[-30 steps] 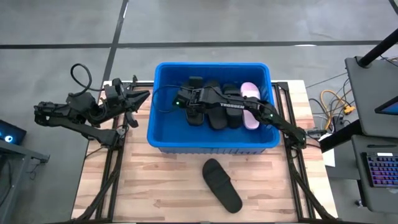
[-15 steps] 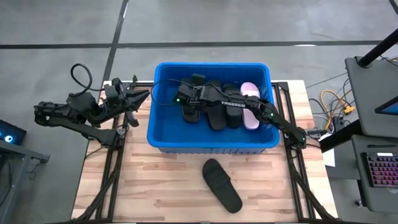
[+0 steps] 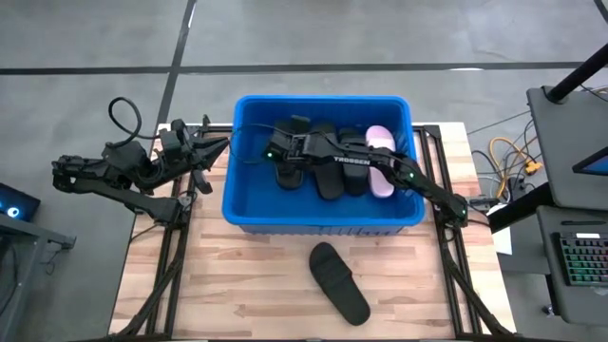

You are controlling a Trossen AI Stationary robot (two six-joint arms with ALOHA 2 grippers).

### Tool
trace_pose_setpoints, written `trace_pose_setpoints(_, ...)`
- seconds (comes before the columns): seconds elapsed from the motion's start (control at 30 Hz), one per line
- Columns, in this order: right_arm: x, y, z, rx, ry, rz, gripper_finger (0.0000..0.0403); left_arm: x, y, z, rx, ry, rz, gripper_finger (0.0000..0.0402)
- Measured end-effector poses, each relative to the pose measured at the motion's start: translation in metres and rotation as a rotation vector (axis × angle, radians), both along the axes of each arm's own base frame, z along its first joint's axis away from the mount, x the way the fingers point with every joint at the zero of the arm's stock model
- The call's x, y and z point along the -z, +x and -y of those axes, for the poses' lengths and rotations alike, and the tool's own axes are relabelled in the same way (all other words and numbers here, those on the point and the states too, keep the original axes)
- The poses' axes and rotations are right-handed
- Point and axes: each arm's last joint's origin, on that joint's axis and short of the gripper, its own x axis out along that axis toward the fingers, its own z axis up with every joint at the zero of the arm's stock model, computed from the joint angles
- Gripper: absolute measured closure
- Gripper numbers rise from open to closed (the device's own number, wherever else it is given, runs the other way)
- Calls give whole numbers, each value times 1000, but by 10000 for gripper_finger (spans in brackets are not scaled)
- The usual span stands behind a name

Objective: Pick and place slides into bin
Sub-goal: Put the black slide into the blue bin

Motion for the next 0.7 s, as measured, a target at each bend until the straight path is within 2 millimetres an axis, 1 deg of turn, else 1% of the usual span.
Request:
trace_pose_setpoints(0.07,9,1,0,-5,4,-33,390,0,0,0,0,0,0,381)
trace_pose_setpoints(0.17,18,1,2,-3,12,-57,390,0,0,0,0,0,1,381)
trace_pose_setpoints(0.37,30,-1,4,3,20,-90,390,0,0,0,0,-1,1,381)
trace_pose_setpoints(0.5,35,-2,4,-30,12,-144,390,0,0,0,0,0,1,381)
trace_pose_setpoints(0.7,35,-1,4,-44,6,-155,389,0,0,0,0,-1,1,381)
